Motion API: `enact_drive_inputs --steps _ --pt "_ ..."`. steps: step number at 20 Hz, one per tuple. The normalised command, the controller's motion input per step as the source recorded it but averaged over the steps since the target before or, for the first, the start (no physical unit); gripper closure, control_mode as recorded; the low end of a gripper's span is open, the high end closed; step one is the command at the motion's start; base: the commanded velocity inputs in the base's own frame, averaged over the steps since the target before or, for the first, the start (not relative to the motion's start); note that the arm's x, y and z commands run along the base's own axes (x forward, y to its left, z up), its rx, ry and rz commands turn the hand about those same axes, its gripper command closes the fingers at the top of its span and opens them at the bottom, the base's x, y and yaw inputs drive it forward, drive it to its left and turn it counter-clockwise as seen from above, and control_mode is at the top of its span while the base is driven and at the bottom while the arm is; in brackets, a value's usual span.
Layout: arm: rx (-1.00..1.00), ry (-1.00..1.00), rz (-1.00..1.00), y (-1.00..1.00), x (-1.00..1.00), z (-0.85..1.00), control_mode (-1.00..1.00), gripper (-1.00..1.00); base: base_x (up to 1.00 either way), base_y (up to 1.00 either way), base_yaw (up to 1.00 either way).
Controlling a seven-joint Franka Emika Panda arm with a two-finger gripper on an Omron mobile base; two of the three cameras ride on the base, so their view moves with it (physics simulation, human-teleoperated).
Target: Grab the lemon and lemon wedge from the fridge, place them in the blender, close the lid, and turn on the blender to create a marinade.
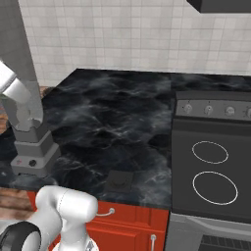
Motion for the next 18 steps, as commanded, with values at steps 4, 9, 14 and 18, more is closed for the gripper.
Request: enact_drive_inputs --steps 4,9,14,18 --pt "0.00 0.05 0.00 0.72 0.41 0.20 -1.00 1.00 0.00 0.00 0.00" --pt "0.00 0.09 0.00 0.62 0.43 0.00 -1.00 1.00 0.00 0.00 0.00" --pt "0.00 0.09 0.00 0.44 0.62 -0.14 -1.00 1.00 0.00 0.00 0.00" --pt "0.00 0.07 0.00 0.41 0.63 -0.28 -1.00 1.00 0.00 0.00 0.00"
